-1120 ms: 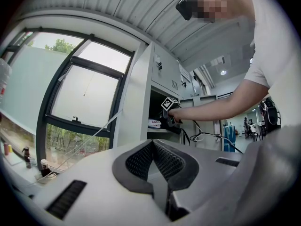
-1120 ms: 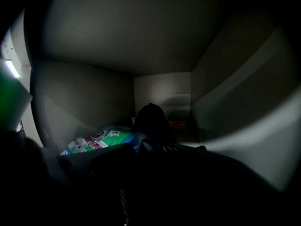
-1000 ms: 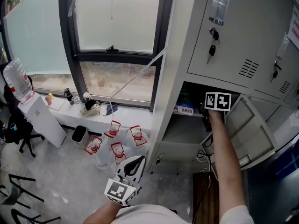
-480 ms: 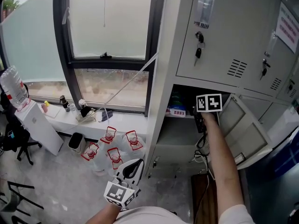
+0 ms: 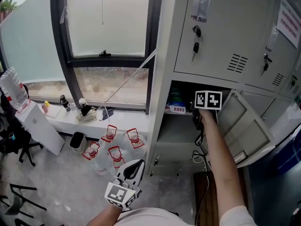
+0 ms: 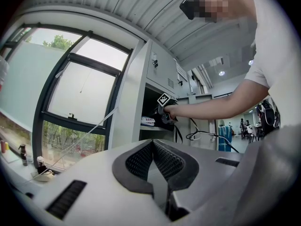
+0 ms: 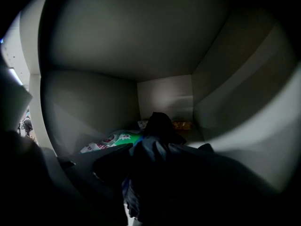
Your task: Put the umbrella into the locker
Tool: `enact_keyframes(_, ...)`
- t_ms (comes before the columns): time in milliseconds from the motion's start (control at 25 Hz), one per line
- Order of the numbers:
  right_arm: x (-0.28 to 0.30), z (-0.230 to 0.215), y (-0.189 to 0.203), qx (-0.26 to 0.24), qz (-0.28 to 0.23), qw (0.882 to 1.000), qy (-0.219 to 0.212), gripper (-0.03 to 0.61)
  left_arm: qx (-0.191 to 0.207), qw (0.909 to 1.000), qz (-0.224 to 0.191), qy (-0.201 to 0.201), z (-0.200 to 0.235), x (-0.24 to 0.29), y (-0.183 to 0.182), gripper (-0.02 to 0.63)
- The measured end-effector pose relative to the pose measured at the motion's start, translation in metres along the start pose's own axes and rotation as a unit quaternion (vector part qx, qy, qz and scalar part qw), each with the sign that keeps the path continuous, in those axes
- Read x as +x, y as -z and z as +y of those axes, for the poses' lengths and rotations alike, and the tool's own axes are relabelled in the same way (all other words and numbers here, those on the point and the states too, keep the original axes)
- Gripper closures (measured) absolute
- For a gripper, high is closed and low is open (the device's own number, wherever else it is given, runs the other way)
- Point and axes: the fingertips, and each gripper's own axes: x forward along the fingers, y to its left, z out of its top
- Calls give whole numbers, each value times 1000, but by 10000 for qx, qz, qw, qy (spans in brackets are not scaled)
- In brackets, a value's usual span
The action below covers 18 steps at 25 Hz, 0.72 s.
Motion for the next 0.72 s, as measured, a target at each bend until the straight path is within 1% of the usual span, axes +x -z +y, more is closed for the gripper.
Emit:
enact_keyframes(120,-2,1,0,-61,-33,10000,-34,351,13,10000,12,36,-4,1,1,591)
enact_keyframes(200,-4,3,3,-292,32,9996,-41,351,26,10000,6,39,-5,2,1,591)
enact_keyframes(280,-5,6,5,-534,104,9985,-78,332,32,10000,1,42,-6,2,0,591)
enact_keyframes(440,-7,10,7,-790,172,9966,-175,282,9,10000,29,55,-6,1,3,591)
enact_keyframes(480,-8,11,6,-854,165,9961,-168,272,2,10000,31,50,-5,2,3,591)
enact_keyframes(720,-25,16,-4,-1085,-64,9940,-111,270,-19,9999,42,127,-6,5,5,591)
